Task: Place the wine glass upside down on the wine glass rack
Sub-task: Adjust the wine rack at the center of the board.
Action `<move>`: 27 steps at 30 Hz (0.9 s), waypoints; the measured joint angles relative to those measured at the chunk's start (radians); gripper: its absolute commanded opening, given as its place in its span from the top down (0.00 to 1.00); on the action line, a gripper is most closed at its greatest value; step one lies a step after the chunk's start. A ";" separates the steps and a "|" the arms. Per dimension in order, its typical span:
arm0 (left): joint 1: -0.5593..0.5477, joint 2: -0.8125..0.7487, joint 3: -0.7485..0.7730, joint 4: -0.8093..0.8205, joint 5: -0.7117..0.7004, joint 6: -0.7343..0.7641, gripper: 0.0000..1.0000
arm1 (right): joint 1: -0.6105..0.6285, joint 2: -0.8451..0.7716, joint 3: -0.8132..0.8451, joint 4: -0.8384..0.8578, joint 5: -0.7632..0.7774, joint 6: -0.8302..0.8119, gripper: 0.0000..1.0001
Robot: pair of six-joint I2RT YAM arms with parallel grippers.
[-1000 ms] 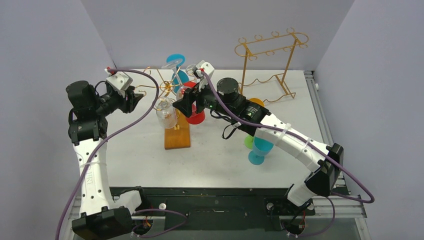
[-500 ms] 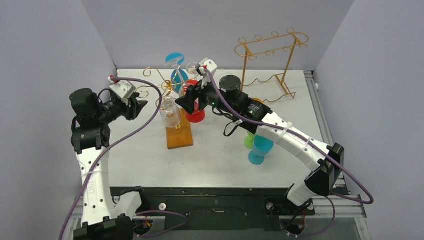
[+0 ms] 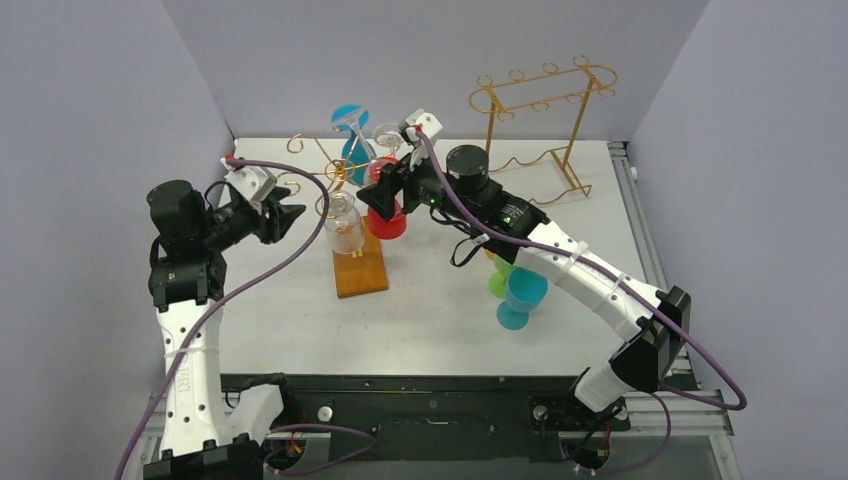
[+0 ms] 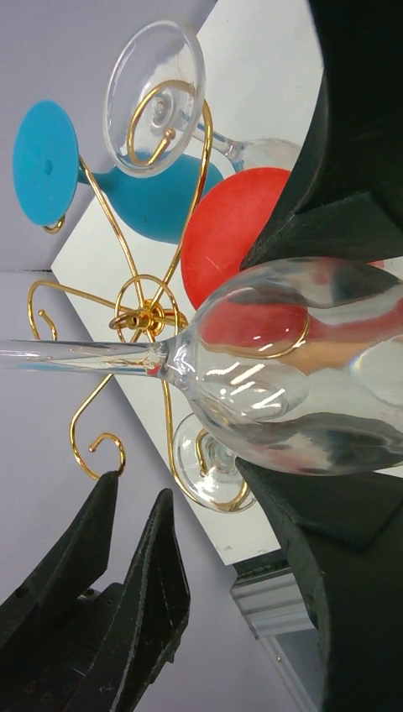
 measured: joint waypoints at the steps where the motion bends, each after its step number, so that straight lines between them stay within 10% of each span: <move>1: -0.005 -0.002 -0.003 0.006 0.003 -0.005 0.60 | -0.004 0.000 0.000 0.003 0.000 0.000 1.00; 15: -0.022 -0.012 0.079 -0.086 -0.010 -0.076 0.58 | -0.012 -0.086 -0.132 0.051 0.037 -0.003 1.00; 27: 0.008 0.061 0.193 0.025 -0.294 -0.092 0.60 | 0.050 -0.119 -0.199 0.125 0.121 0.022 1.00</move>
